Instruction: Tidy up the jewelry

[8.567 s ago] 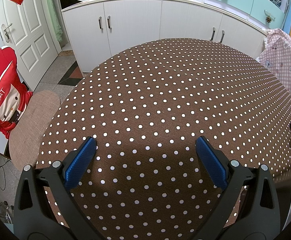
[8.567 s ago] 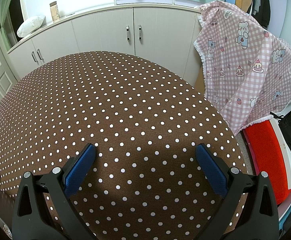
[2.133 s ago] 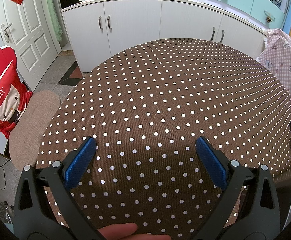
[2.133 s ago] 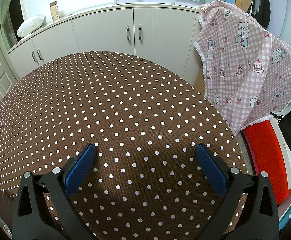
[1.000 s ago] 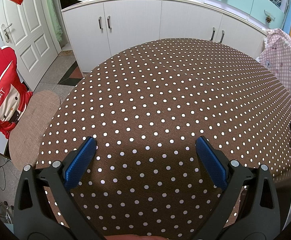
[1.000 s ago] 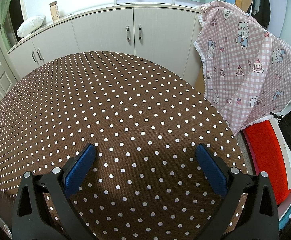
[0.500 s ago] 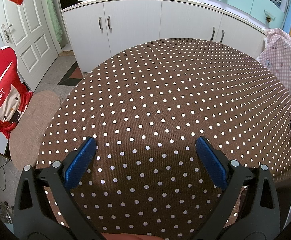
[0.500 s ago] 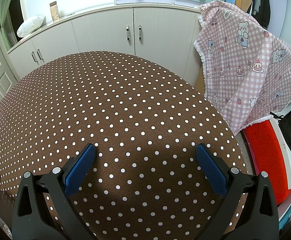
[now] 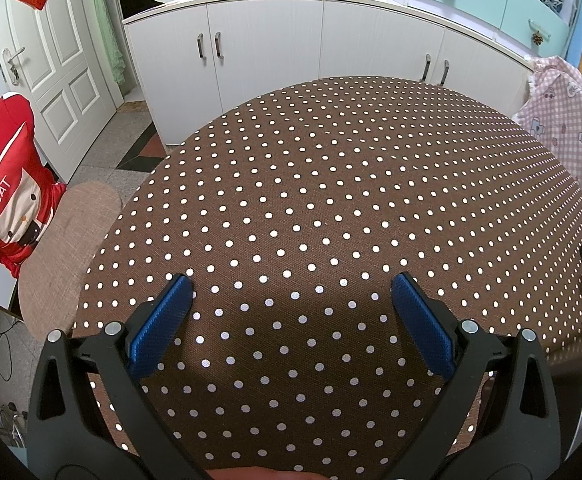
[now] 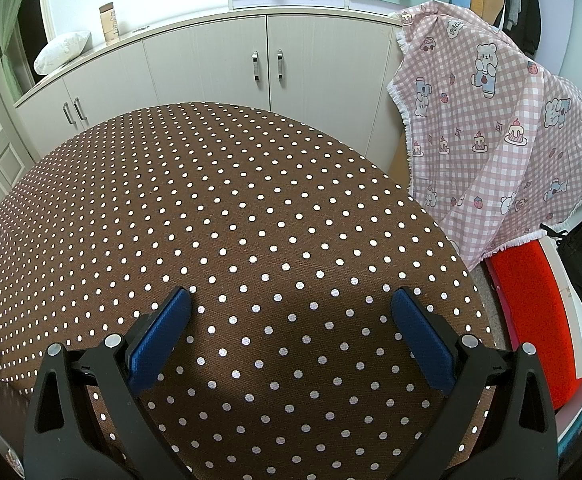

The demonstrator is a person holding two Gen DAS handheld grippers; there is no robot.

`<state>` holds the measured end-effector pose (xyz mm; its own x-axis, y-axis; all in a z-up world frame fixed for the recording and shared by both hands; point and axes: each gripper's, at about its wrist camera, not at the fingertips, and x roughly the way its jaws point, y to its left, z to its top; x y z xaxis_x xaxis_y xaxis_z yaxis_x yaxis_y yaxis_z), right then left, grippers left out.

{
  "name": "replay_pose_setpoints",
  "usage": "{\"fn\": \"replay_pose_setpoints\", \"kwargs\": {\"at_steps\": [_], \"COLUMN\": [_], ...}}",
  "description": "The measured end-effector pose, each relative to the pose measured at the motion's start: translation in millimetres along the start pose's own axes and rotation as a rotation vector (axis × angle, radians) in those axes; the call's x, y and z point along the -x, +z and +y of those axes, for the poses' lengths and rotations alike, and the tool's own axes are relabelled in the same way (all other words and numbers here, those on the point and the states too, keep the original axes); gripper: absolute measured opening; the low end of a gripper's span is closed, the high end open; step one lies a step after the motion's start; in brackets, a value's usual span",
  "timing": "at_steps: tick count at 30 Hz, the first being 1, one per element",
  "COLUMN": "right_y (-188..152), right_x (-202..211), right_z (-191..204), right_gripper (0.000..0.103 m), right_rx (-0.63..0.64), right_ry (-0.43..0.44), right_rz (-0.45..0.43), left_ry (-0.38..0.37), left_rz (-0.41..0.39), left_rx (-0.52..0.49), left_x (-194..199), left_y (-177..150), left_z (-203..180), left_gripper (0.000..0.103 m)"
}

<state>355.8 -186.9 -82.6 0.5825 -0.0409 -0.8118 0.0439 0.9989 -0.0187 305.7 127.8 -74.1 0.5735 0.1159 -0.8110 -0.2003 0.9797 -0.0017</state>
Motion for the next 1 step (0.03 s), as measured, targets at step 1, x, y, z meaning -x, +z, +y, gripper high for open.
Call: {"fn": "replay_pose_setpoints", "kwargs": {"at_steps": [1], "right_y": [-0.1], "right_x": [0.1], "right_z": [0.5], "right_gripper": [0.097], "right_rx": [0.0], "right_ry": [0.0], "right_rz": [0.0], "left_ry": [0.0], "left_rz": [0.0], "left_rx": [0.0], "left_x": [0.0], "left_y": [0.0], "left_z": [0.0], "left_gripper": [0.098]}}
